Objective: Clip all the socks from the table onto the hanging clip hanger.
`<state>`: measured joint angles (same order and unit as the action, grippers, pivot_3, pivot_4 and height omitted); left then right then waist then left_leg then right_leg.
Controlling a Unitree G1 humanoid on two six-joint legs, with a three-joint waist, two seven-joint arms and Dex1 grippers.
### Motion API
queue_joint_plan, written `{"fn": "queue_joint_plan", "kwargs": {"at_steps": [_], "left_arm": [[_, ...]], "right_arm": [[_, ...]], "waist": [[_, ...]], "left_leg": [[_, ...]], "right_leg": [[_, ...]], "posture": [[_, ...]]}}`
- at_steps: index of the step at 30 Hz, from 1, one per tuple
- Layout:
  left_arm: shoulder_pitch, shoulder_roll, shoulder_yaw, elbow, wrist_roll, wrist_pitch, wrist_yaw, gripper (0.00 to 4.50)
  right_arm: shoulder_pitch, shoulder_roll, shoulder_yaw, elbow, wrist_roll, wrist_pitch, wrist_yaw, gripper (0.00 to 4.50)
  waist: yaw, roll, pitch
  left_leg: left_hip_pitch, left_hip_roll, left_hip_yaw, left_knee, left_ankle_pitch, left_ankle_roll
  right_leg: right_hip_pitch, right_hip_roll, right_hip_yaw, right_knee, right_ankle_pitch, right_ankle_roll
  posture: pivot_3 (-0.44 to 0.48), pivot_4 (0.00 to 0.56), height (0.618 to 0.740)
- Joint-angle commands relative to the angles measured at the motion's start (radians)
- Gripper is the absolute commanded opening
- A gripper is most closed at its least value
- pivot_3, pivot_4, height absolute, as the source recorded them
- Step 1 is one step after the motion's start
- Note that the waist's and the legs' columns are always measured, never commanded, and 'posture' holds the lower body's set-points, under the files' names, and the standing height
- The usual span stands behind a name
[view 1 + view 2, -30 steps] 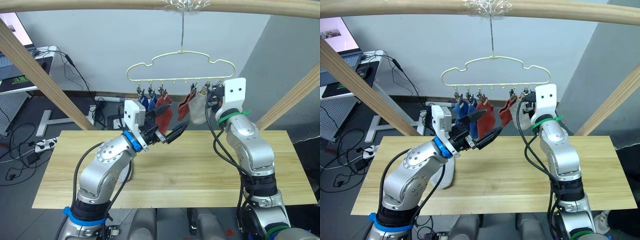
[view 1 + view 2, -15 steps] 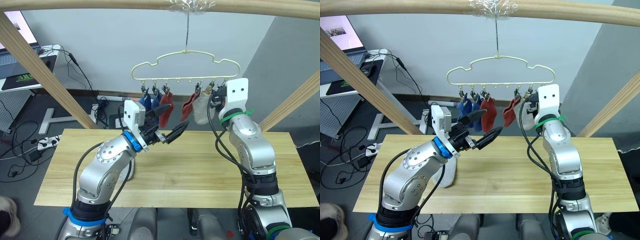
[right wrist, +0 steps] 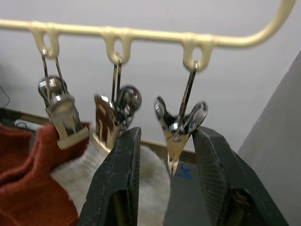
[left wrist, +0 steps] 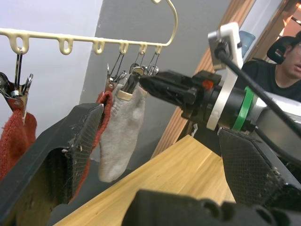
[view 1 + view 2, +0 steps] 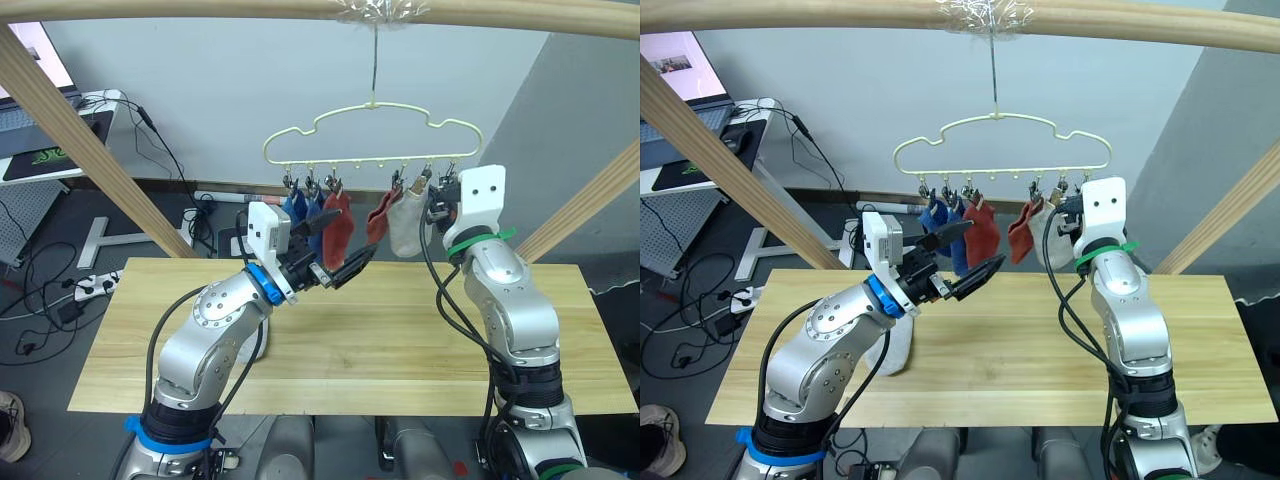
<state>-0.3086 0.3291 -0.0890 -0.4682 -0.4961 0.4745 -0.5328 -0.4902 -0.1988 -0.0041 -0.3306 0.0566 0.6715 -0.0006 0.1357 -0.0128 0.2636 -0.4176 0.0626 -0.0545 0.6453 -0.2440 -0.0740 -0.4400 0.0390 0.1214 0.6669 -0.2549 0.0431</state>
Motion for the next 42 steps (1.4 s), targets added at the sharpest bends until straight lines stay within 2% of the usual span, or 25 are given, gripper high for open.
{"fn": "queue_joint_plan", "kwargs": {"at_steps": [1,13,28,31,33,35,42], "left_arm": [[-0.008,-0.003,0.01,-0.045,-0.012,-0.005,0.002,4.5],[-0.04,-0.014,0.013,-0.046,-0.022,0.005,0.017,4.5],[-0.069,-0.032,0.018,-0.059,-0.045,0.019,0.035,4.5],[-0.072,-0.034,0.019,-0.064,-0.056,0.024,0.038,4.5],[-0.074,-0.031,0.018,-0.06,-0.058,0.023,0.039,4.5],[-0.075,-0.029,0.017,-0.058,-0.059,0.023,0.041,4.5],[-0.052,-0.021,0.008,-0.057,-0.053,0.018,0.036,4.5]], "right_arm": [[-0.022,0.001,-0.023,-0.011,-0.015,-0.01,-0.009,1.73],[-0.104,0.021,-0.024,0.063,-0.016,-0.051,-0.007,1.73],[-0.12,0.024,-0.026,0.094,-0.017,-0.071,-0.004,1.73],[-0.118,0.026,-0.03,0.094,-0.013,-0.073,-0.003,1.09],[-0.117,0.028,-0.035,0.096,-0.01,-0.073,-0.004,0.45],[-0.114,0.026,-0.039,0.094,-0.008,-0.072,-0.002,0.01],[-0.113,-0.04,-0.064,0.069,0.014,-0.023,0.058,0.01]], "waist": [[0.0,0.0,0.0],[0.0,0.0,0.0],[-0.001,0.0,0.0],[-0.001,0.0,0.0],[-0.001,0.0,0.0],[-0.001,0.0,0.0],[-0.001,0.0,0.0]], "left_leg": [[0.0,0.0,0.0,0.0,0.0,0.0],[0.0,0.0,0.0,0.0,0.0,0.0],[0.003,0.0,0.0,0.001,0.0,0.0],[0.002,0.0,0.0,0.001,0.0,0.0],[0.002,0.0,0.0,0.001,0.0,0.0],[0.002,0.0,0.0,0.001,0.0,0.0],[0.002,0.0,0.0,0.001,0.0,0.0]], "right_leg": [[0.0,0.0,0.0,0.0,0.0,0.0],[0.0,0.0,0.0,0.0,0.0,0.0],[-0.001,0.0,0.0,0.009,0.0,0.0],[-0.001,0.0,0.0,0.009,0.0,0.0],[-0.001,0.0,0.0,0.009,0.0,0.0],[-0.001,0.0,0.0,0.009,0.0,0.0],[-0.001,0.0,0.0,0.009,0.0,0.0]], "posture": [[0.332,0.243,0.74],[0.334,0.246,0.74],[0.338,0.245,0.74],[0.337,0.247,0.74],[0.336,0.247,0.74],[0.336,0.247,0.74],[0.325,0.251,0.74]]}}
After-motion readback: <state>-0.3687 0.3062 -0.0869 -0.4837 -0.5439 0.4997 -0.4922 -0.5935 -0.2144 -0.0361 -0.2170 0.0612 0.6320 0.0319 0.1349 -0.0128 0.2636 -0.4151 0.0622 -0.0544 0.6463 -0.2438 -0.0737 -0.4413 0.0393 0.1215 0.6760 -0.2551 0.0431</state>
